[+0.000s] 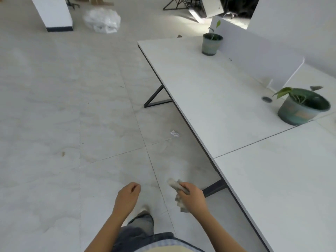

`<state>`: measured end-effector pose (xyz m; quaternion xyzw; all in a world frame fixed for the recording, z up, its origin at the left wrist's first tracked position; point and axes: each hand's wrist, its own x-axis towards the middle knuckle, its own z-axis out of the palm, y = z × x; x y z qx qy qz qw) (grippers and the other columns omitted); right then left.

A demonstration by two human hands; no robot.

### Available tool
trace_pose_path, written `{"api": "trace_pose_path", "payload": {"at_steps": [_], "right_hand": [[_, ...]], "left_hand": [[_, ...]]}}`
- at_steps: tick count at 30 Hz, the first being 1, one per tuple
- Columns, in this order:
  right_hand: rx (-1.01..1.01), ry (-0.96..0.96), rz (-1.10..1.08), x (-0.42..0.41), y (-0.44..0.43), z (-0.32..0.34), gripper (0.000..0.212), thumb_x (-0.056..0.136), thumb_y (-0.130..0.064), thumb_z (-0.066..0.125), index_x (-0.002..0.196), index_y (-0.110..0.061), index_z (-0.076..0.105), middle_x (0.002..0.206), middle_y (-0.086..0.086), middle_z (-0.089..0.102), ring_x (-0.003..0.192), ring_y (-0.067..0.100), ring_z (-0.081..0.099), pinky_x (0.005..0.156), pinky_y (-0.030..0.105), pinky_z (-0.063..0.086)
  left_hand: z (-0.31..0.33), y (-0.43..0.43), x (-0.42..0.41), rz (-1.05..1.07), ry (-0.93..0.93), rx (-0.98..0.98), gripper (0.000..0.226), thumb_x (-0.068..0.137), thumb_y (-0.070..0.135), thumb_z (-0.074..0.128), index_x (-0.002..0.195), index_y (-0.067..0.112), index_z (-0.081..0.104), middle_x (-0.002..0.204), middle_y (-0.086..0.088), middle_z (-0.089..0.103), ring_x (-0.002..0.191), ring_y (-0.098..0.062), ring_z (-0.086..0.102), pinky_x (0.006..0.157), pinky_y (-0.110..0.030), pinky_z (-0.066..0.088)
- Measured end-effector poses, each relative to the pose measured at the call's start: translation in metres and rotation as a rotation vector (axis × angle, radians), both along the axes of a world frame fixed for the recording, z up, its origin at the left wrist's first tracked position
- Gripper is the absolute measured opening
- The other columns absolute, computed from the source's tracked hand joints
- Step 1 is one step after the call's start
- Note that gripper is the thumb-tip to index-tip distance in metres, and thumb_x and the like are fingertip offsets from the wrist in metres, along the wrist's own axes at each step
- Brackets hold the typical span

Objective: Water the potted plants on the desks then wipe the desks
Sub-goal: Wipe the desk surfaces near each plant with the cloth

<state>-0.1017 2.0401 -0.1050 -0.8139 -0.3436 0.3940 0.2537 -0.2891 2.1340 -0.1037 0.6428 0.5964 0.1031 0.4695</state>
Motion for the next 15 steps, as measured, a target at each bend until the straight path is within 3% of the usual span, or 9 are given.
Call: {"api": "trace_pose_path", "payload": {"at_steps": [2,5,9,13,15], "right_hand": [[0.019,0.015,-0.093,0.006,0.032,0.003,0.03,0.088,-0.029,0.046,0.114,-0.025,0.061,0.104,-0.001,0.067,0.091,0.015,0.065,0.081,0.031,0.055],[0.017,0.022,-0.192,0.011,0.069,0.014,0.029,0.089,-0.027,0.047,0.114,-0.025,0.061,0.096,-0.006,0.063,0.086,0.012,0.062,0.069,0.019,0.05],[-0.025,0.062,-0.307,0.021,0.085,0.018,0.022,0.086,-0.035,0.051,0.103,-0.027,0.064,0.089,-0.003,0.065,0.083,0.016,0.067,0.073,0.036,0.058],[-0.015,0.098,-0.524,0.053,0.079,0.025,0.023,0.087,-0.024,0.053,0.105,-0.029,0.065,0.086,-0.007,0.06,0.079,0.016,0.064,0.06,0.027,0.056],[0.01,0.073,-0.6,0.079,0.081,0.024,0.028,0.086,-0.022,0.052,0.11,-0.027,0.065,0.088,-0.008,0.062,0.083,0.016,0.064,0.072,0.032,0.056]], "left_hand": [[0.014,0.051,0.015,-0.043,-0.03,0.036,0.016,0.095,0.017,0.043,0.085,0.017,0.057,0.084,-0.003,0.063,0.084,-0.022,0.06,0.066,-0.02,0.039],[0.023,0.107,0.037,-0.08,-0.073,0.032,0.018,0.094,0.016,0.044,0.083,0.02,0.057,0.085,-0.003,0.064,0.084,-0.021,0.06,0.067,-0.023,0.04],[0.009,0.137,0.078,-0.238,-0.02,-0.066,0.024,0.094,0.017,0.044,0.074,0.025,0.054,0.083,-0.006,0.065,0.087,-0.027,0.062,0.067,-0.026,0.04],[0.003,0.148,0.13,-0.48,0.016,-0.121,0.023,0.094,0.019,0.045,0.075,0.022,0.057,0.088,-0.011,0.067,0.087,-0.028,0.063,0.071,-0.029,0.044],[0.009,0.161,0.165,-0.533,0.009,-0.027,0.019,0.095,0.021,0.044,0.087,0.02,0.061,0.092,-0.008,0.067,0.087,-0.025,0.062,0.075,-0.031,0.045]]}}
